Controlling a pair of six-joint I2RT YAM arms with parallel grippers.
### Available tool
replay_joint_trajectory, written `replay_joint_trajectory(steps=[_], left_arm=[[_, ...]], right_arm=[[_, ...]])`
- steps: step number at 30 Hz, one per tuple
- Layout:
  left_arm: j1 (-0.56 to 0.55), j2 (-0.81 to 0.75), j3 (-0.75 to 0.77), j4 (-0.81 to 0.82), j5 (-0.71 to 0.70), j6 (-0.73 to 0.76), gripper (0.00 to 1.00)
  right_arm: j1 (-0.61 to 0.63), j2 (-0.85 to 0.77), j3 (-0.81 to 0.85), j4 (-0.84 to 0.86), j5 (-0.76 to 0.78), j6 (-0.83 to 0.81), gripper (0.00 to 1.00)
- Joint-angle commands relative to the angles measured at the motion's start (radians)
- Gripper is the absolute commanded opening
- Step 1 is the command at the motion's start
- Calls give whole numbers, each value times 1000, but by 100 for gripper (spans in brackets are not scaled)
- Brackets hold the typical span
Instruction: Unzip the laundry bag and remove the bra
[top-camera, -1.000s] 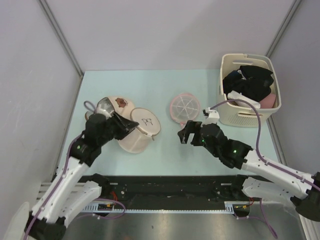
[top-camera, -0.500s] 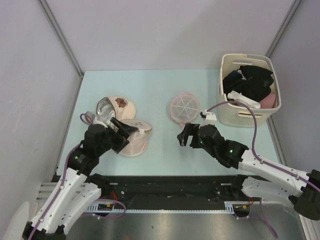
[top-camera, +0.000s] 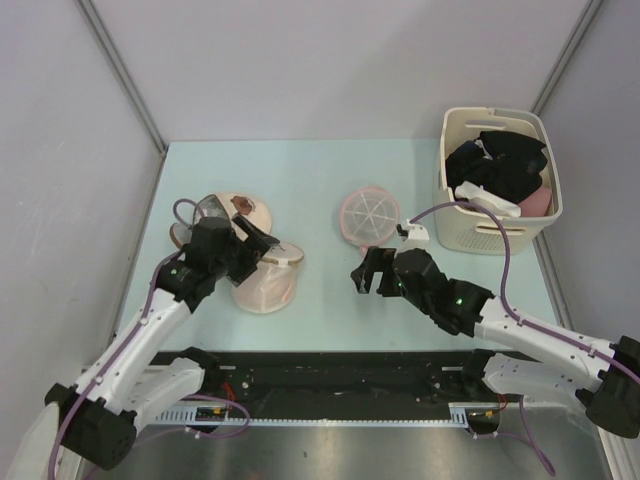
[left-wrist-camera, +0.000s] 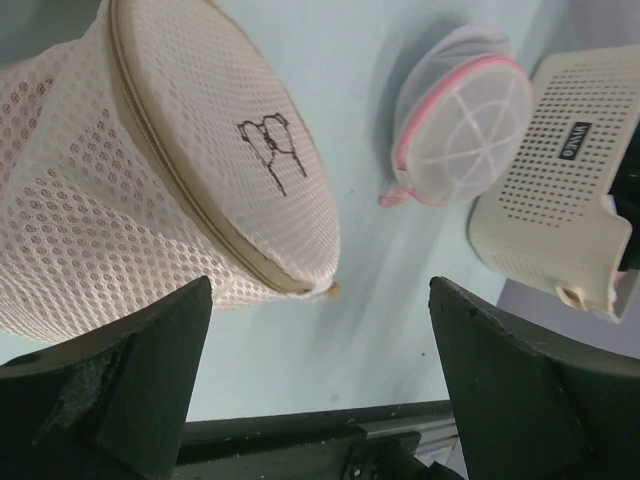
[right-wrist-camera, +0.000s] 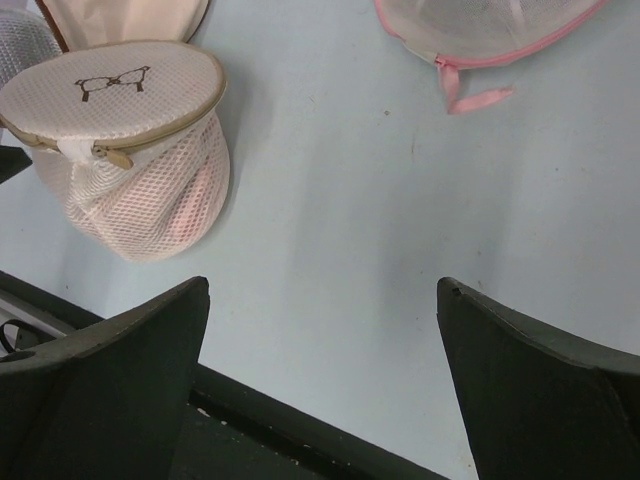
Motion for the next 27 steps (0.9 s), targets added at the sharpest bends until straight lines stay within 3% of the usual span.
replay_joint_trajectory(steps=[1, 5, 8, 14, 17, 18, 19, 21, 24, 27], left_arm=[[5, 56, 18, 86, -4, 20, 93], [5, 116, 13, 115, 21, 31, 93], [5, 141, 0, 112, 31, 31, 87], [5, 133, -54, 153, 25, 16, 55], [5, 144, -41, 129, 27, 20, 26], [5, 144, -30, 113, 24, 23, 12], [5, 132, -19, 101, 18, 25, 6], [5, 80, 10, 84, 4, 40, 1], [6, 6, 22, 69, -13, 36, 0], [8, -60, 25, 66, -8, 31, 0]], right_arm=[[14, -26, 2, -21, 31, 12, 100], [26, -28, 0, -40, 48, 12, 100], [26, -30, 2, -50, 68, 13, 100], [32, 3, 2, 17, 7, -30, 100], [56, 33, 3, 91, -9, -71, 100], [87, 36, 8, 100, 6, -80, 100], [109, 38, 11, 109, 29, -94, 100], [151, 36, 18, 121, 74, -108, 100], [179, 24, 31, 123, 126, -70, 94], [196, 38, 29, 218, 74, -69, 95]])
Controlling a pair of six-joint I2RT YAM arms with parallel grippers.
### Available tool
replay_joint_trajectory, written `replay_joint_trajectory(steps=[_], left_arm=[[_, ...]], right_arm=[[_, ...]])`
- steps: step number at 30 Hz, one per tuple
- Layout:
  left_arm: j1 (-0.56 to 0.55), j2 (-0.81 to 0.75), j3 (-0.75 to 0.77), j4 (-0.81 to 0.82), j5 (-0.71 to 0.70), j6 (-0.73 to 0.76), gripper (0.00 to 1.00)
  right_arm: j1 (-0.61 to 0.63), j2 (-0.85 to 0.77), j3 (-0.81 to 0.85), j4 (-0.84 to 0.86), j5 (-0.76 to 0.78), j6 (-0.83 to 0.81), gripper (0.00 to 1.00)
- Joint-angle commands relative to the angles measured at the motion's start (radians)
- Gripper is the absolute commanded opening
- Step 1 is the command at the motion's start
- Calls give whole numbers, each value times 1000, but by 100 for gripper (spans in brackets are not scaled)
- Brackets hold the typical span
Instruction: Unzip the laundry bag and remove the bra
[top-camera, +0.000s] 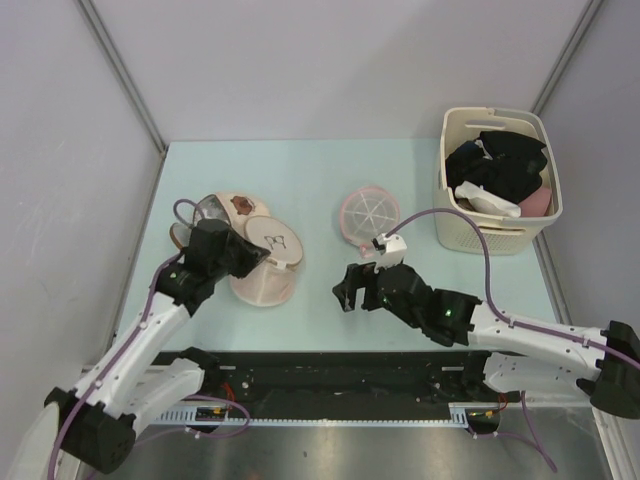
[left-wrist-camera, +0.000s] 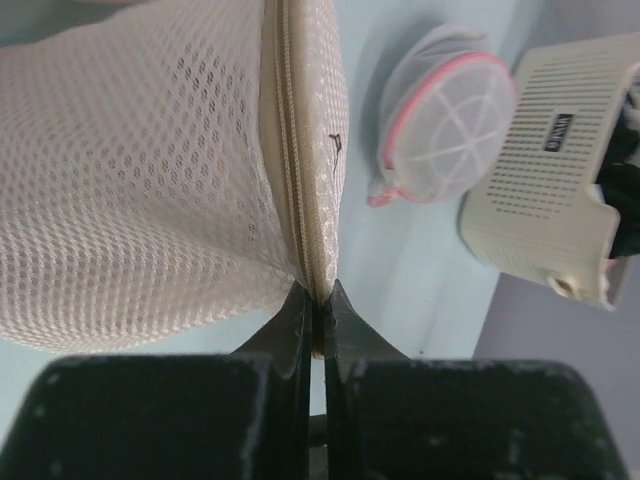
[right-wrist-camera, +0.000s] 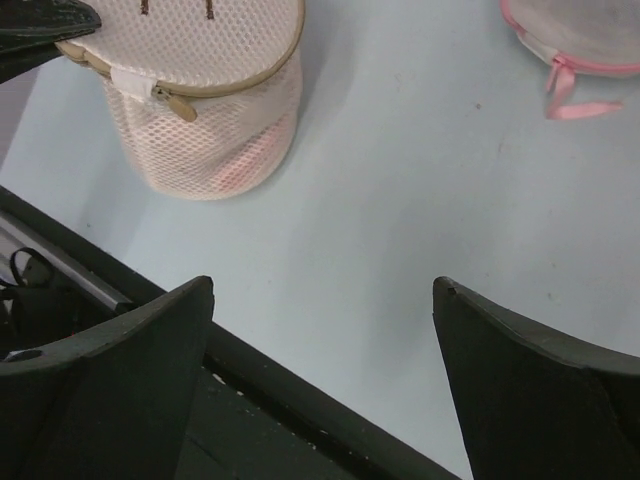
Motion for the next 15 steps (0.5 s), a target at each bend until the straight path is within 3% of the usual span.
replay_joint_trajectory(steps=[1, 5, 9, 10, 11, 15], left_arm=[[8, -97, 62, 1, -17, 4, 0], [10, -74, 77, -10, 50, 2, 0], [10, -77, 64, 0, 61, 2, 1], [10, -82, 58, 2, 55, 2, 0], [10, -91, 55, 2, 56, 2, 0], [10, -99, 51, 5, 64, 2, 0]], right_arm=[[36, 3, 30, 176, -12, -24, 97], [28, 59, 35, 380, -239, -21, 94], [-42, 165, 67, 452, -353, 69, 89], [-51, 194, 72, 468, -376, 83, 80], [-64, 208, 75, 497, -383, 94, 78], [-106, 297, 134, 509, -489, 138, 78]])
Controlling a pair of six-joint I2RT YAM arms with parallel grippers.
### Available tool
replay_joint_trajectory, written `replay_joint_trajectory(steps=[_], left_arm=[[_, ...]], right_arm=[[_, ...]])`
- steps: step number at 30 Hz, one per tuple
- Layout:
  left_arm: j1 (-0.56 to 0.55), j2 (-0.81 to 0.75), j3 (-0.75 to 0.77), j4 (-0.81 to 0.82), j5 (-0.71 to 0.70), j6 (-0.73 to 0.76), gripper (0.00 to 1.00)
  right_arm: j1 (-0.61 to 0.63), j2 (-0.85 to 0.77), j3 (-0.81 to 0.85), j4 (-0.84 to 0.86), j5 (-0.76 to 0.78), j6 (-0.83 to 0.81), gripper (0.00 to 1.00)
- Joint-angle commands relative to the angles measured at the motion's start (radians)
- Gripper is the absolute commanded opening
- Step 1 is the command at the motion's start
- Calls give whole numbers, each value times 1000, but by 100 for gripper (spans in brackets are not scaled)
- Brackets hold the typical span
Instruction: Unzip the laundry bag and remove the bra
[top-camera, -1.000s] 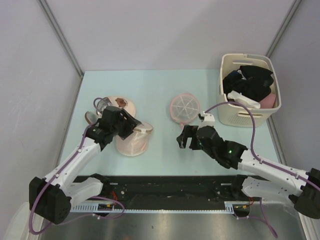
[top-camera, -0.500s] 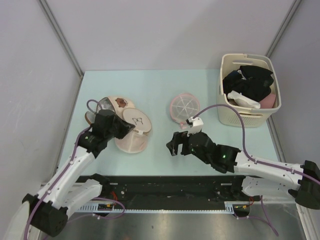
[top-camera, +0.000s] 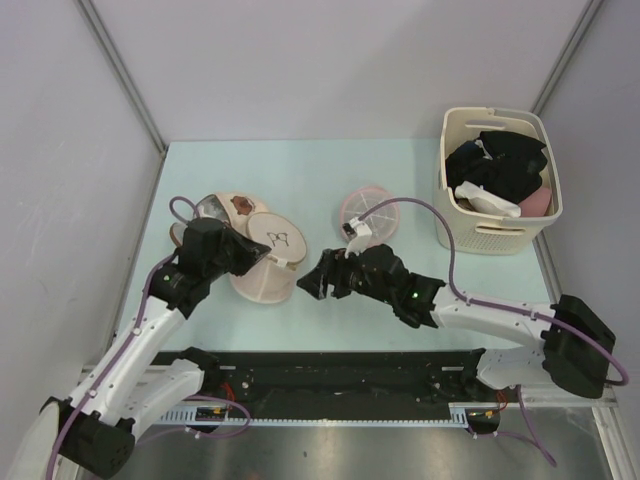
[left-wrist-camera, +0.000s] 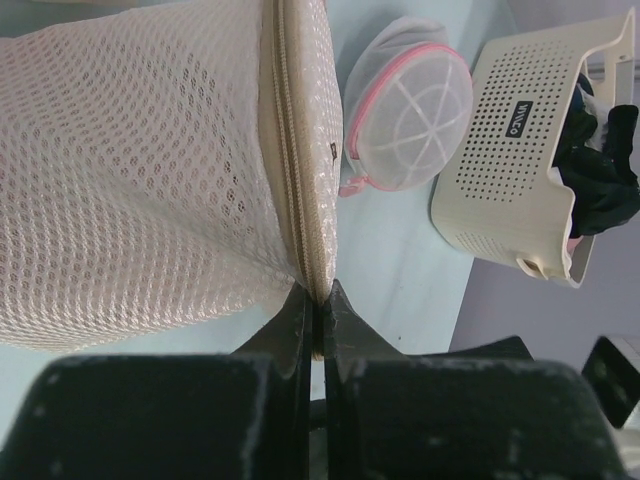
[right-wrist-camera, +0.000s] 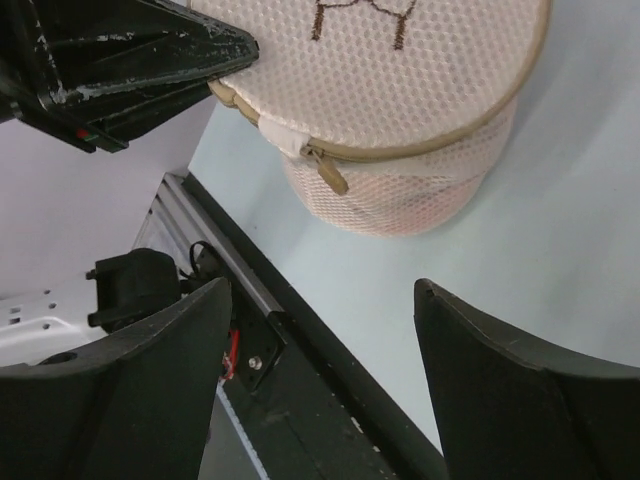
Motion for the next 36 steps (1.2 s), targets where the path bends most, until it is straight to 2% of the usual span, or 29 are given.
replay_joint_trajectory(steps=[1, 6, 18, 23, 28, 31, 32, 33, 36], left_arm=[[7, -27, 14, 27, 27, 7, 0], [9, -31, 22, 11, 24, 15, 0], [7, -53, 23, -2, 18, 22, 0], [7, -51, 16, -7, 19, 24, 0], [7, -59, 12, -12, 16, 27, 0], [7, -62, 16, -12, 12, 29, 0], [7, -61, 17, -12, 12, 29, 0], [7, -60, 17, -12, 9, 33, 0], [9, -54, 23, -18, 6, 47, 1]], right_arm=[[-45, 102, 107, 95, -197, 70, 78], [-88, 199, 178, 126, -321, 88, 78], [-108, 322, 235, 166, -377, 101, 72], [-110, 328, 233, 189, -394, 96, 54], [-117, 309, 233, 135, -355, 65, 44], [-125, 308, 235, 127, -357, 56, 26], [-125, 308, 235, 127, -357, 55, 5], [-127, 308, 235, 126, -354, 59, 0], [-128, 309, 235, 115, -355, 47, 0]])
